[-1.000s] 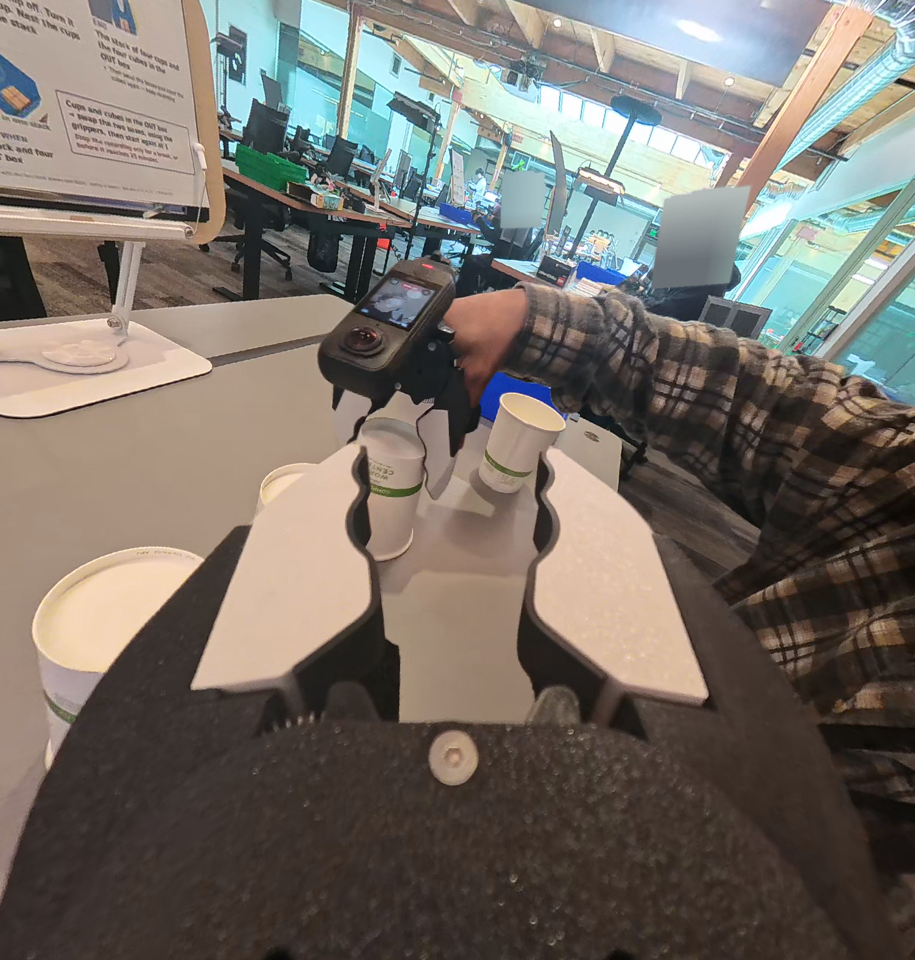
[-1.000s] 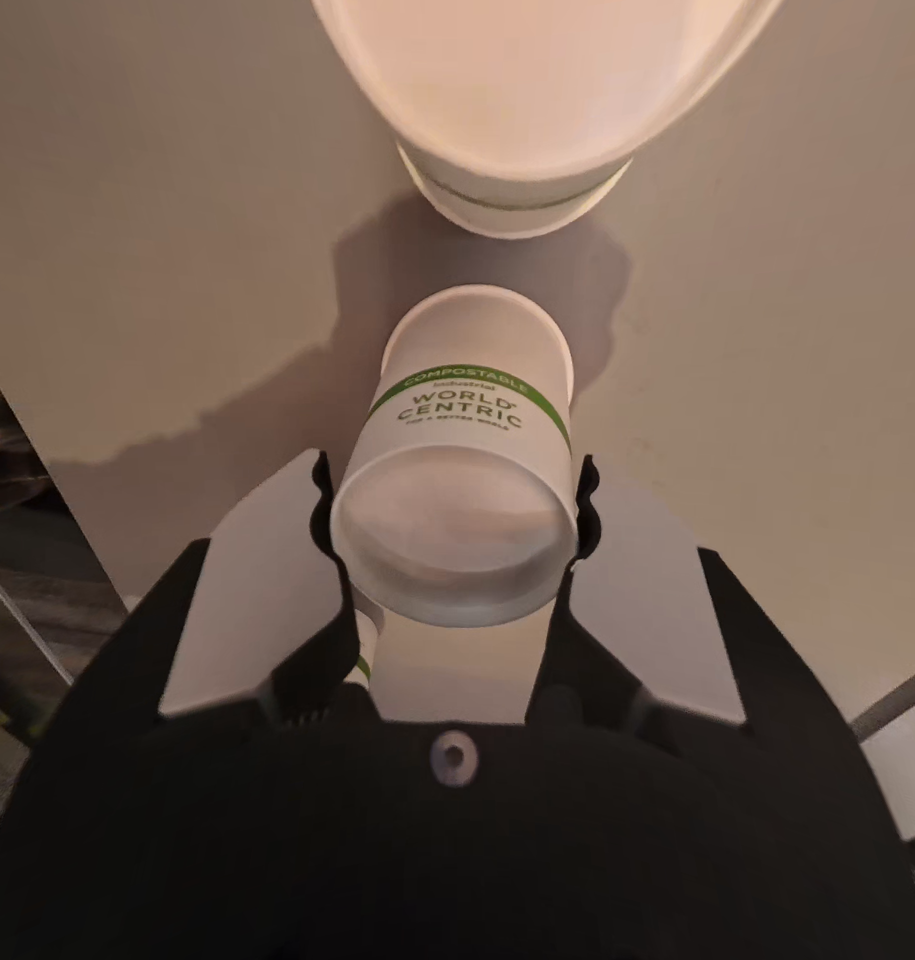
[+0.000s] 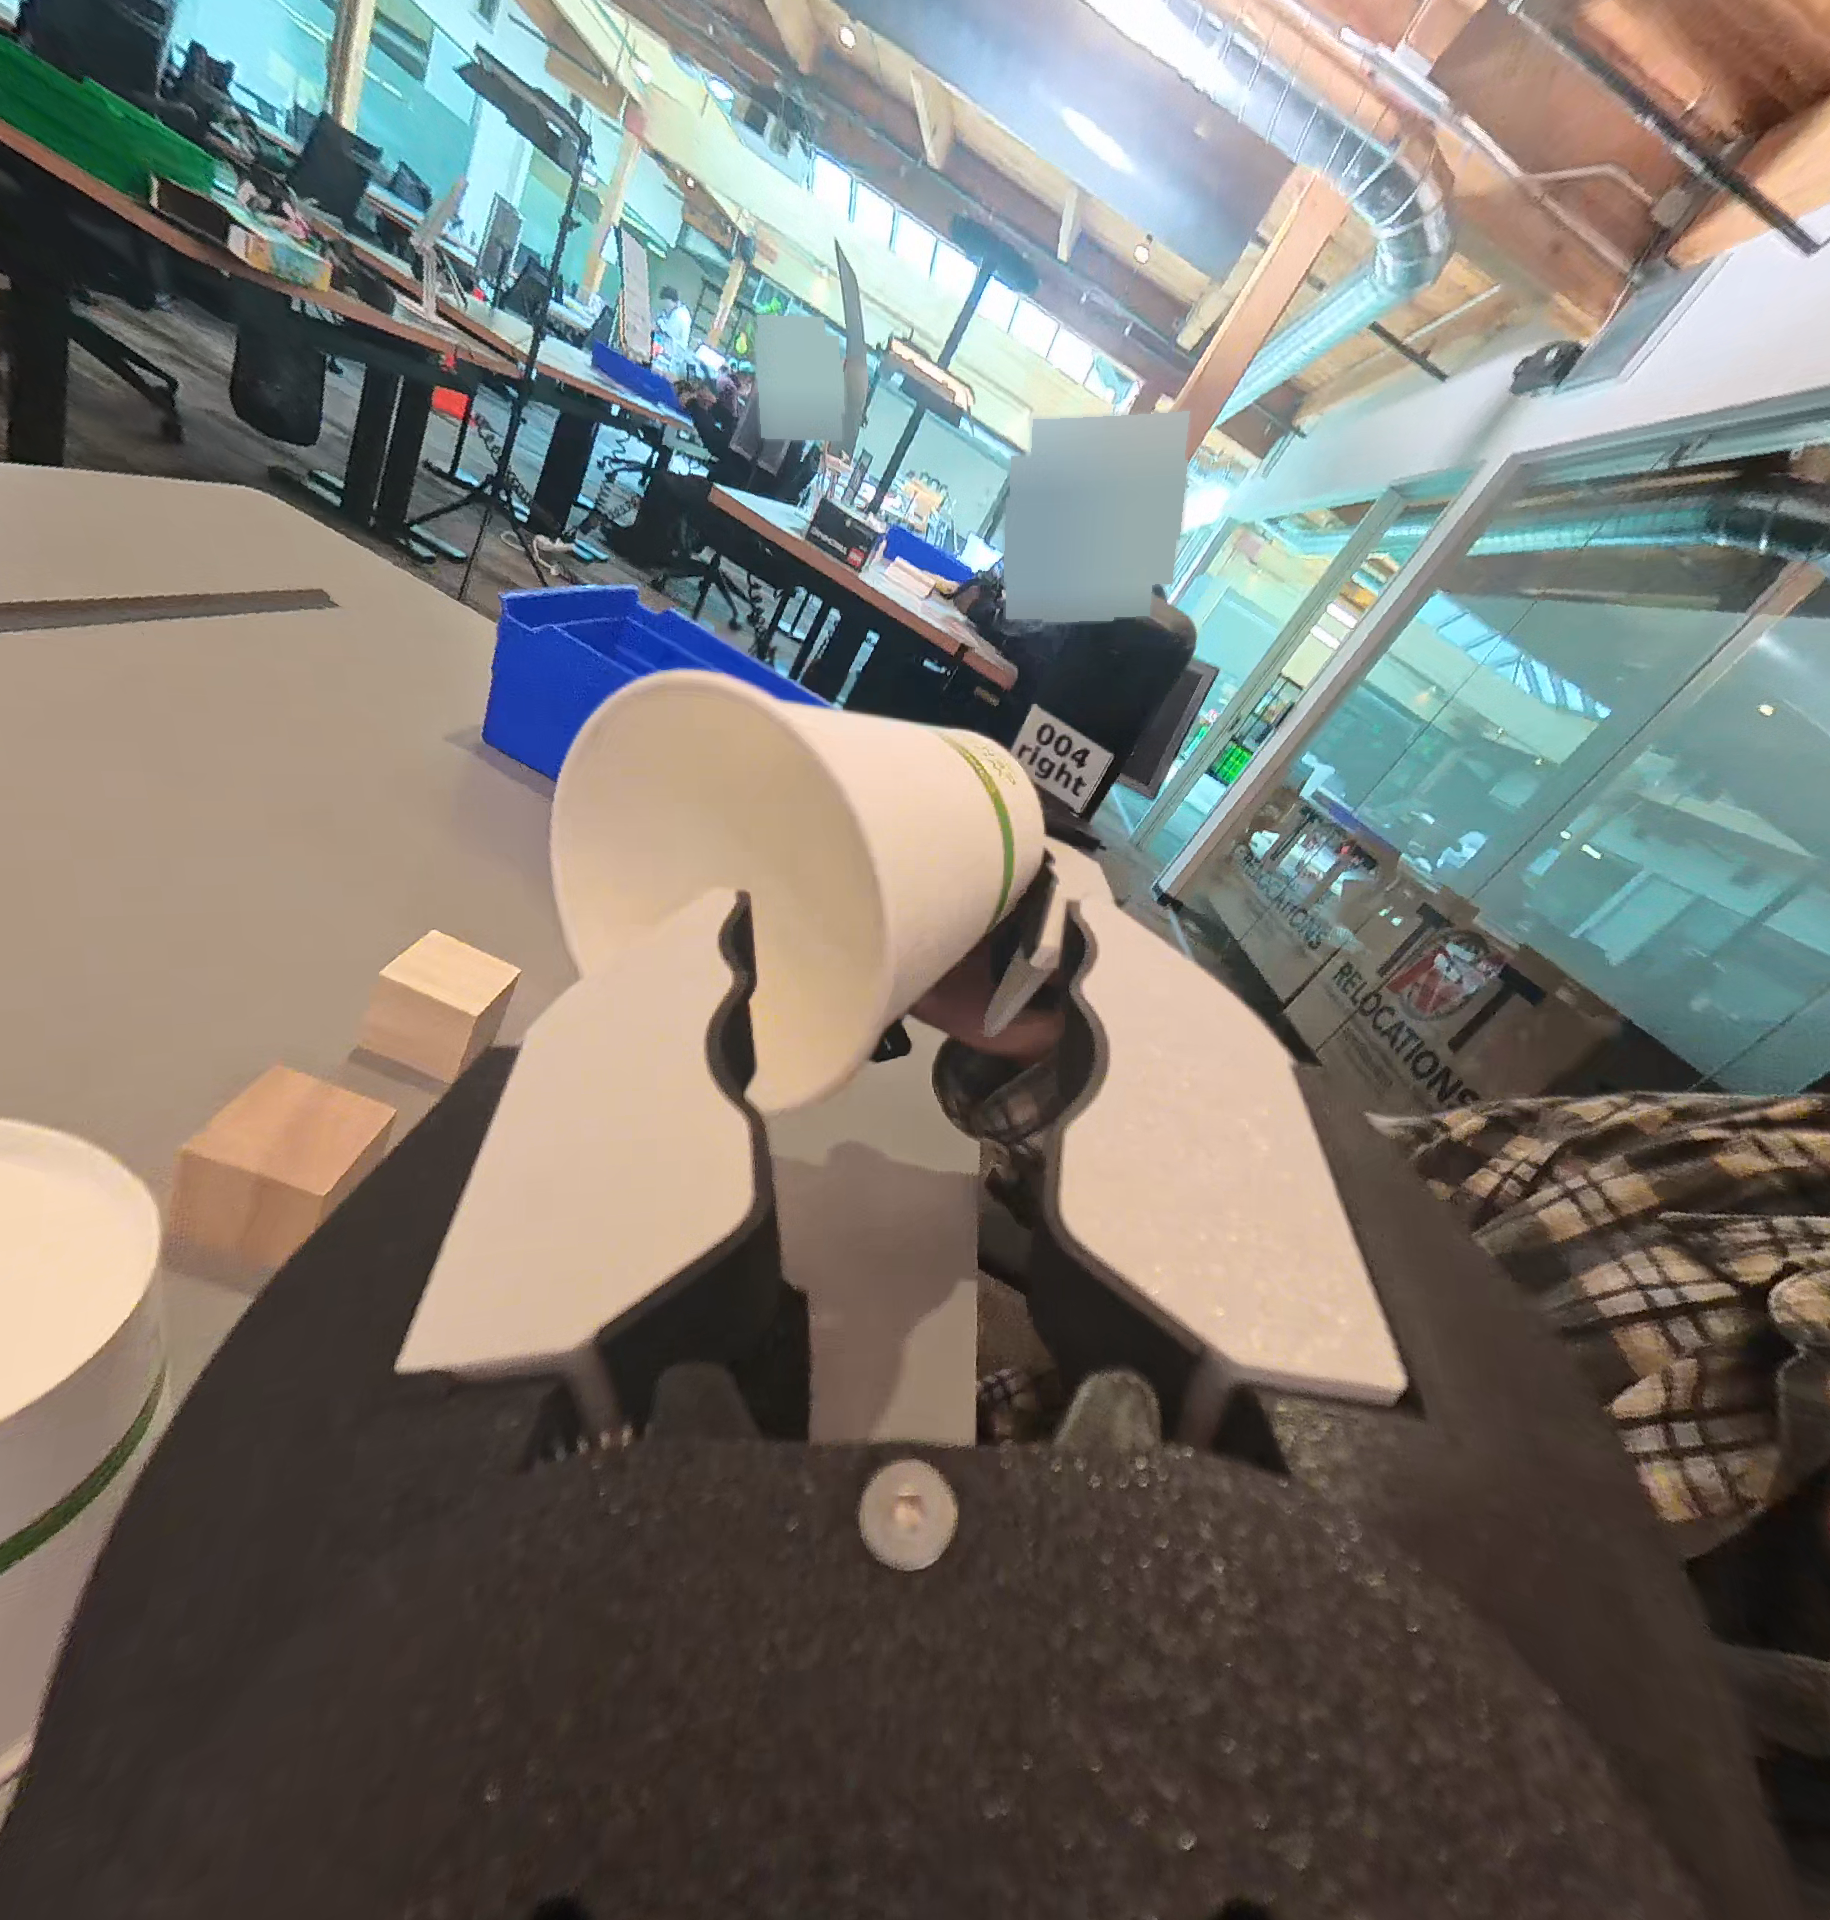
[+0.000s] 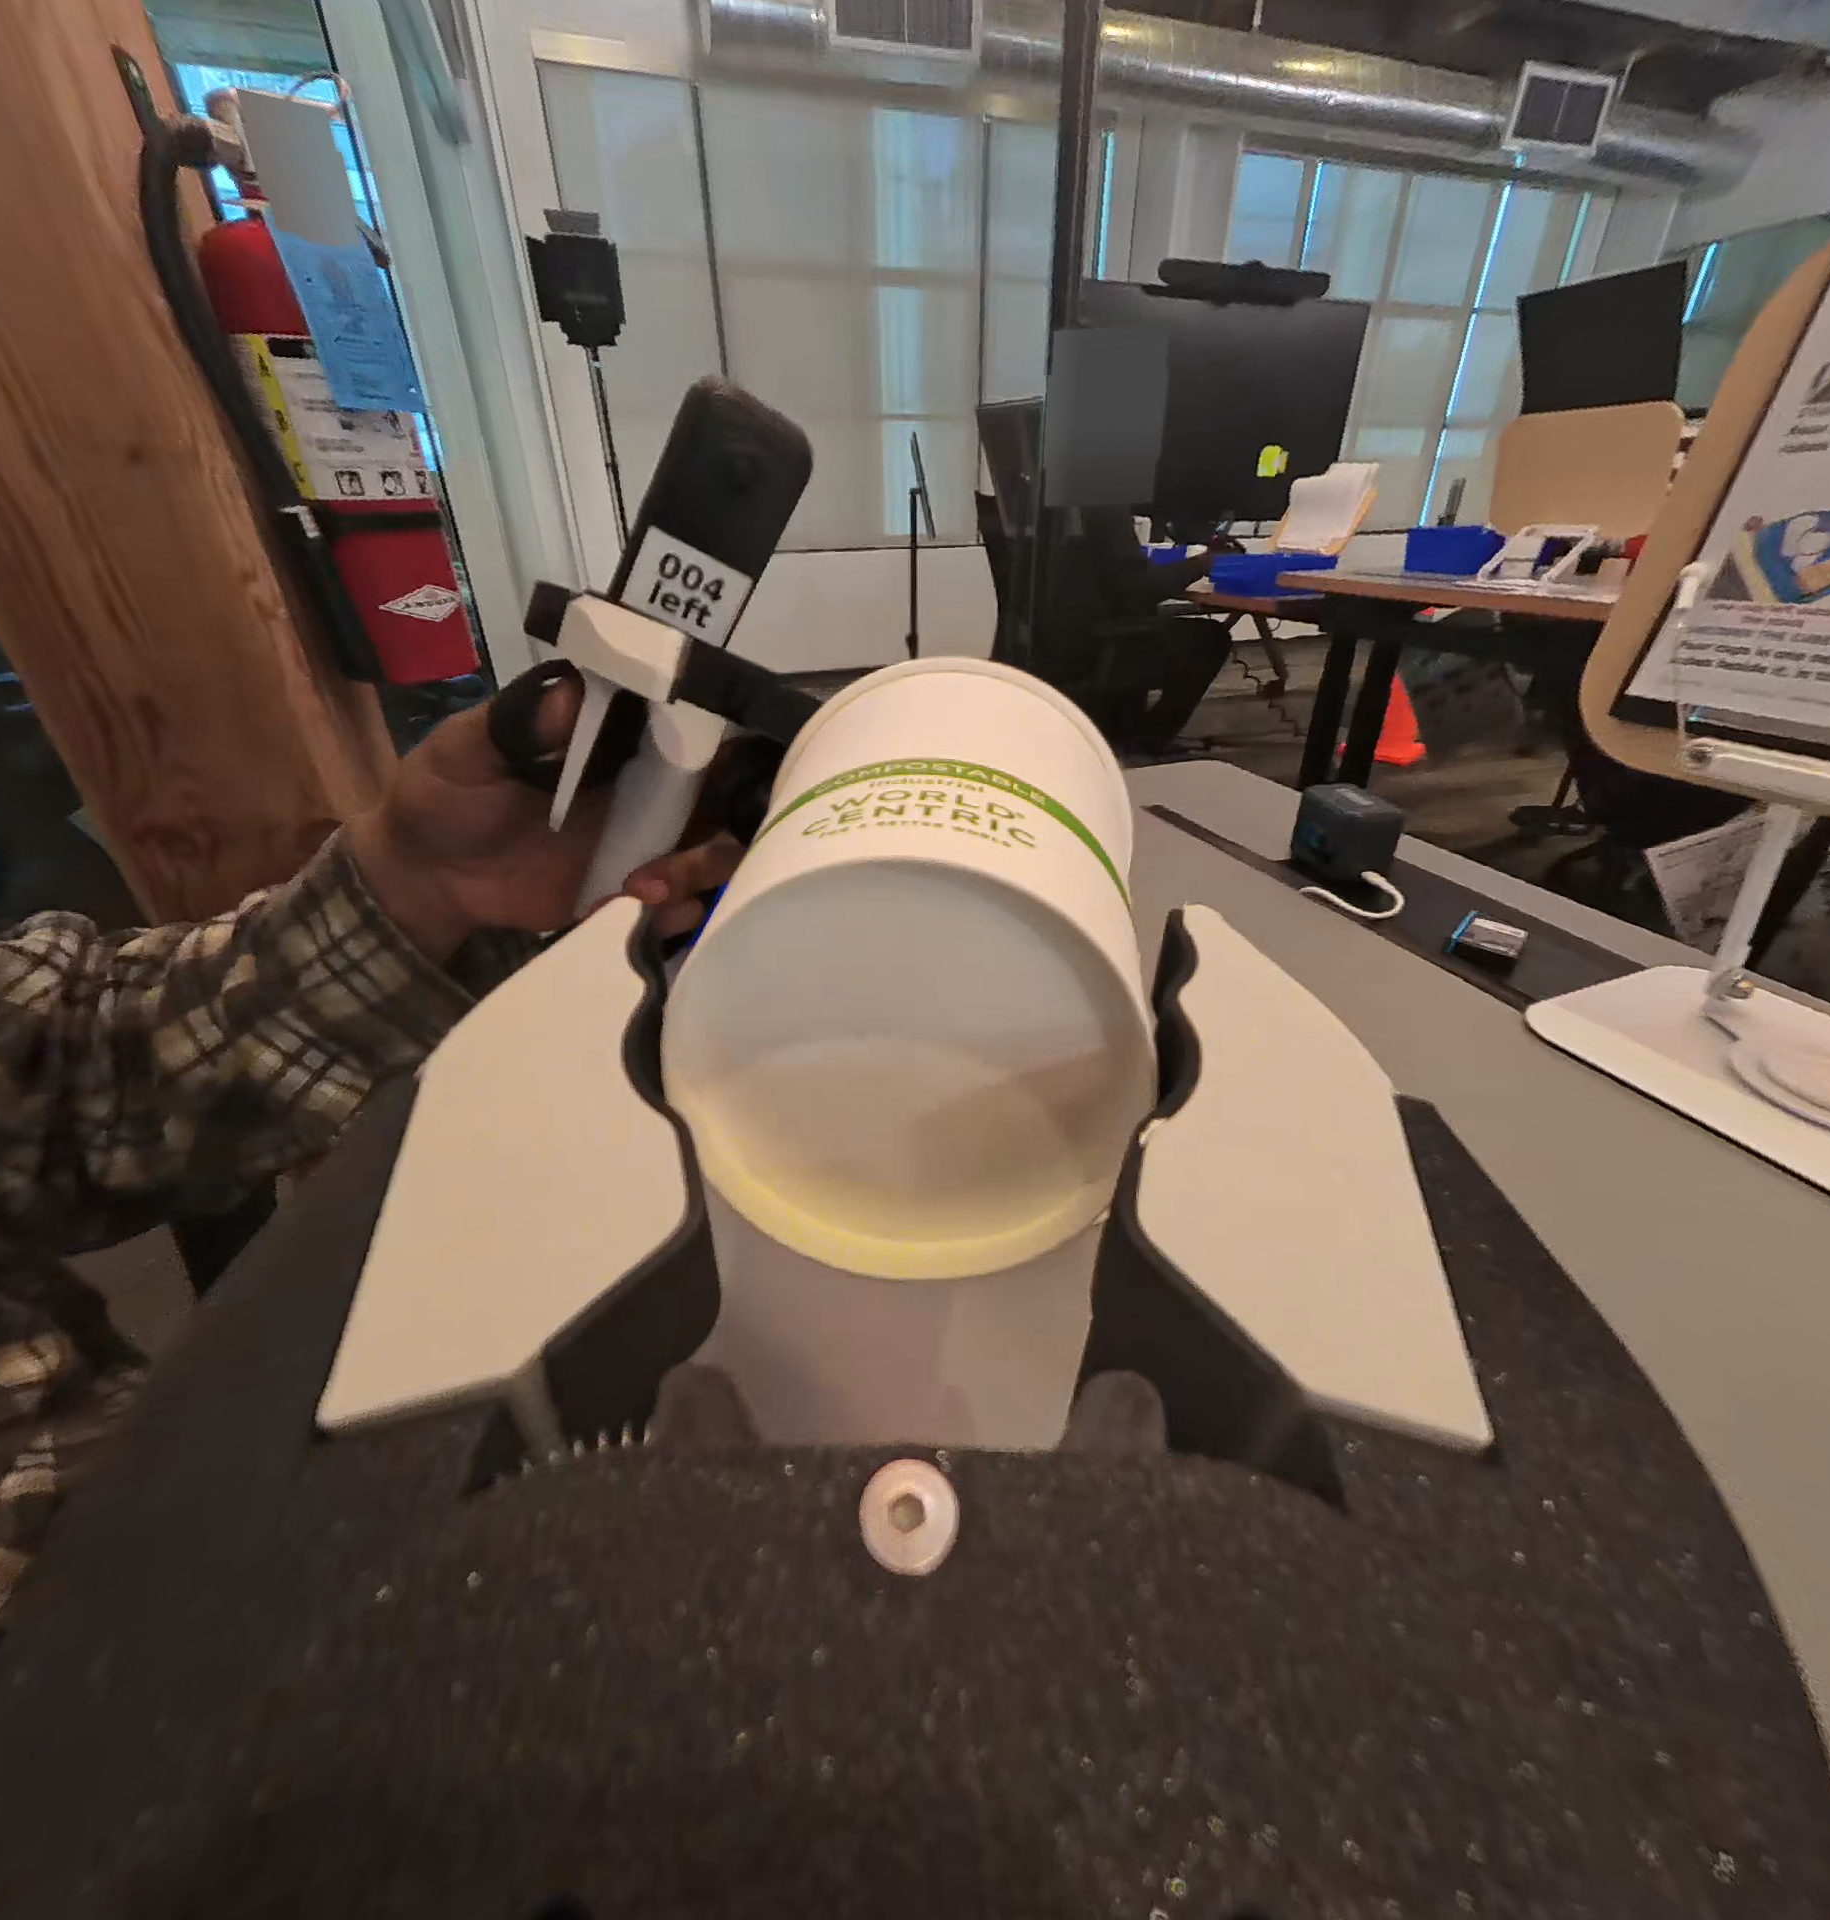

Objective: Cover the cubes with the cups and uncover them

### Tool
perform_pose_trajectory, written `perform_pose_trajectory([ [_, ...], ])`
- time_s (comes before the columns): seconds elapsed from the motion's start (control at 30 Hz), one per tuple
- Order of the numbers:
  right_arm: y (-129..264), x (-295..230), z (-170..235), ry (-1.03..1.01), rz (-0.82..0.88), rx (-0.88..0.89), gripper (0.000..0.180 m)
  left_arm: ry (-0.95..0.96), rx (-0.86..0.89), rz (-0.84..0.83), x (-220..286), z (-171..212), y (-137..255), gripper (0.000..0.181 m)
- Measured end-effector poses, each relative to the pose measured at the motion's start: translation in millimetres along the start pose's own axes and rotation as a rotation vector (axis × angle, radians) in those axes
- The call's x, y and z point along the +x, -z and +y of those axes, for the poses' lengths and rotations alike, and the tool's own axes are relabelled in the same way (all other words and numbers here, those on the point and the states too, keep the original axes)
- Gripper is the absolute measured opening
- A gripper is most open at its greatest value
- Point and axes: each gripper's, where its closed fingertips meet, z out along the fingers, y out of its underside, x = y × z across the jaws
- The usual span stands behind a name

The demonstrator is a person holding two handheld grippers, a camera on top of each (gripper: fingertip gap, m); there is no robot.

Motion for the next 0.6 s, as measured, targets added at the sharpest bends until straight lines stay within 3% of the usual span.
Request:
perform_pose_trajectory([
  [0.1, -4.0, -4.4, 2.8, -0.007, -0.026, 0.008, 0.09, -0.012, -0.022, -0.001, 1.0, 0.6, -8.6, 0.052],
  [0.2, -9.2, -5.4, 4.6, 0.016, -0.014, 0.019, 0.09, 0.025, -0.074, 0.019, 1.9, 7.6, -16.4, 0.035],
  [0.4, -11.4, -11.4, 7.5, 0.027, -0.049, 0.025, 0.09, 0.082, -0.131, 0.069, 3.9, 15.0, -19.9, 0.016],
  [0.5, -7.2, -13.7, 23.6, 0.061, -0.076, -0.096, 0.093, 0.072, -0.229, 0.118, 14.5, 20.0, -16.5, 0.006],
  [0.6, 10.6, -12.4, 42.0, 0.112, -0.108, -0.318, 0.118, -0.072, -0.423, 0.012, 6.0, 27.9, -4.9, 0.005],
])
